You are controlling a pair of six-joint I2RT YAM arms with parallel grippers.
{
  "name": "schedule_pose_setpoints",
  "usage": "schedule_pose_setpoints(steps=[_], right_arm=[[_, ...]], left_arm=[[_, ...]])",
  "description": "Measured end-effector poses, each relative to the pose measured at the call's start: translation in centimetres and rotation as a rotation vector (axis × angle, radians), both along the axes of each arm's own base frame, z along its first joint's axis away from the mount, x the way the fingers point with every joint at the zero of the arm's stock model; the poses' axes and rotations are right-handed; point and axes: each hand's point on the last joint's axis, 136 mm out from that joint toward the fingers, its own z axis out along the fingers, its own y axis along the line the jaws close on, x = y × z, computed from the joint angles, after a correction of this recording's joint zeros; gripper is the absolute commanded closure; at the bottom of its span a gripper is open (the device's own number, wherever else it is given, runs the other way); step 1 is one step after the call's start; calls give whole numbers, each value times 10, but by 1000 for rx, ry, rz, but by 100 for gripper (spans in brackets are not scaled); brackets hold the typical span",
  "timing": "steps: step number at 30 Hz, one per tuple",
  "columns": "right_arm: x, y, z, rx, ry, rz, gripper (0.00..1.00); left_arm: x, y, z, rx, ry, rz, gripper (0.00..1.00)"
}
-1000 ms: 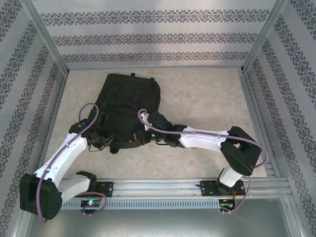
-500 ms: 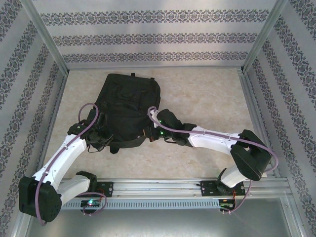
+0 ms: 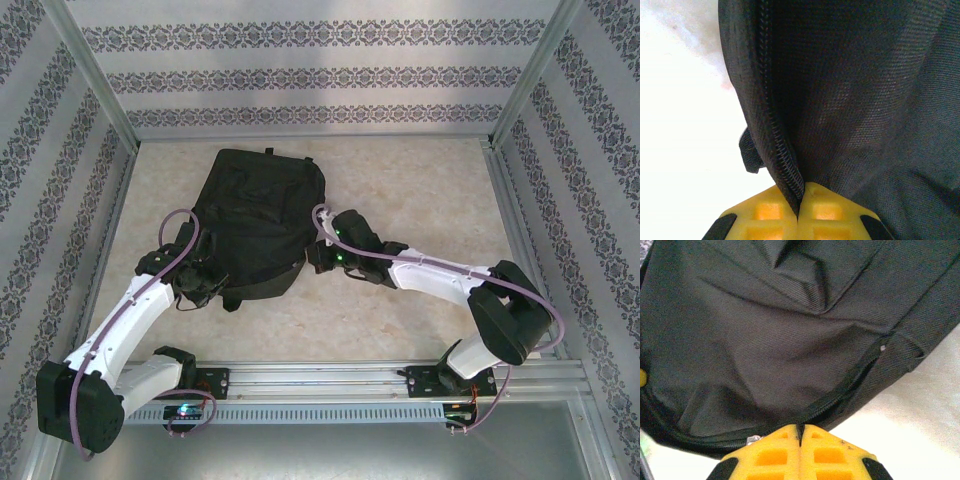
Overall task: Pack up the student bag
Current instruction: Zip the student bag at the center of the table, then move the student bag to the center of the table.
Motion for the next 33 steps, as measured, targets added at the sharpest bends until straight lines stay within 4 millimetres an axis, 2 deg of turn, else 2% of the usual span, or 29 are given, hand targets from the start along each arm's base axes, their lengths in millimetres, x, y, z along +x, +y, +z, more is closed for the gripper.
schedule_pose_setpoints(steps=[11,22,28,33], right_arm=[[49,-36,-3,-15,2,-156,100],[67,-49,-2,10,26,-229,100],[73,-57,-1,12,13,-264,100],[61,-83,-6,-2,-2,-334,100]], left_arm=[[0,0,0,5,-2,-24,100],[2,-11,-4,-33,13,-83,100],[2,-33,-13,-30,44,-223,100],[0,-66,-10,-14,36,-419,100]])
